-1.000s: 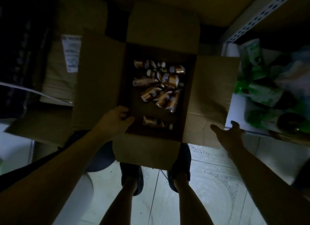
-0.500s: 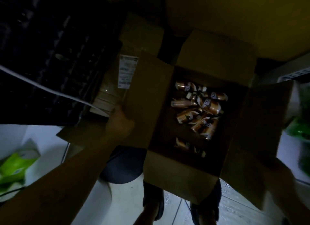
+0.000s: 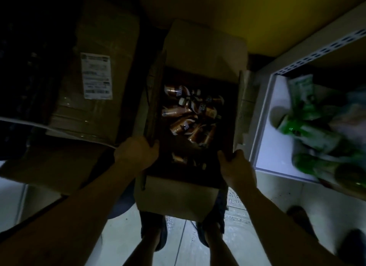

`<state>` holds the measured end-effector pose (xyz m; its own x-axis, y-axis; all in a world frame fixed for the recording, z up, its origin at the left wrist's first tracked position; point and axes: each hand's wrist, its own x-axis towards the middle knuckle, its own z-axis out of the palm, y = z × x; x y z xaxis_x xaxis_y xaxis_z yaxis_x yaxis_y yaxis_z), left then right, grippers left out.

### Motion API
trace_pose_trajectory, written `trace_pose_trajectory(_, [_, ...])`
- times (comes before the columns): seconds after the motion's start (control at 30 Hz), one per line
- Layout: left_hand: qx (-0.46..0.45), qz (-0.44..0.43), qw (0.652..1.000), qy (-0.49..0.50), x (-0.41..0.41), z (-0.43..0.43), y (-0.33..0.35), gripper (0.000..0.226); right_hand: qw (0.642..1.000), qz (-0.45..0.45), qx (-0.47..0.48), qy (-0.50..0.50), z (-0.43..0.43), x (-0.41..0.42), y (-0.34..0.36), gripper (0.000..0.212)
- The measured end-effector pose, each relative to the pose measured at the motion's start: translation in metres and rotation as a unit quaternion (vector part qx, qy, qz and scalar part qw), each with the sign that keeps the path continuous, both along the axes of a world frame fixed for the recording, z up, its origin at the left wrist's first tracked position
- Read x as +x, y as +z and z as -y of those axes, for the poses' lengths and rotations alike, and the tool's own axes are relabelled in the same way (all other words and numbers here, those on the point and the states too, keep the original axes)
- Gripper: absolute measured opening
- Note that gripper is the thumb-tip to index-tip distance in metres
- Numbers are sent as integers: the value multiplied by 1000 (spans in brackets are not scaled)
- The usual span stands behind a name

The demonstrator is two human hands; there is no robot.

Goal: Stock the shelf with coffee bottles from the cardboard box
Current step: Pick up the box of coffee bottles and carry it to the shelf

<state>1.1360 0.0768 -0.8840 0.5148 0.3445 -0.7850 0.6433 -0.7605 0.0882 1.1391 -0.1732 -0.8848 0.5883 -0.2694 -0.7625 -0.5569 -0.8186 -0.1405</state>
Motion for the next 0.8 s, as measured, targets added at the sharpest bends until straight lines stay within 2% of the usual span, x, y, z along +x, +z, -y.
trace_pose_trajectory(0.17, [74,22,993,-91,6,4,0,46,999,15,-33,40,22,-1,1,24])
trace_pose_trajectory(0.33, [66,8,992,-106,10,-14,14,43,999,-1,-11,49,24,10,13,38])
trace_pose_trajectory(0.43, [79,36,990,-112,23,-21,45,37,997,36,-12,60,34,20,40,41])
trace_pose_trajectory(0.6, [69,-6,986,-154,37,-13,141,30,998,49,-12,41,37,12,123,42])
trace_pose_trajectory(0.67, [75,-2,984,-161,33,-8,189,38,999,40,-19,31,35,2,165,37])
trace_pose_trajectory(0.77, [89,-10,977,-193,24,-4,263,46,999,40,-26,20,32,-14,236,19])
trace_pose_trajectory(0.8, [98,-21,973,-209,20,-2,290,46,999,40,-29,20,31,-19,259,22])
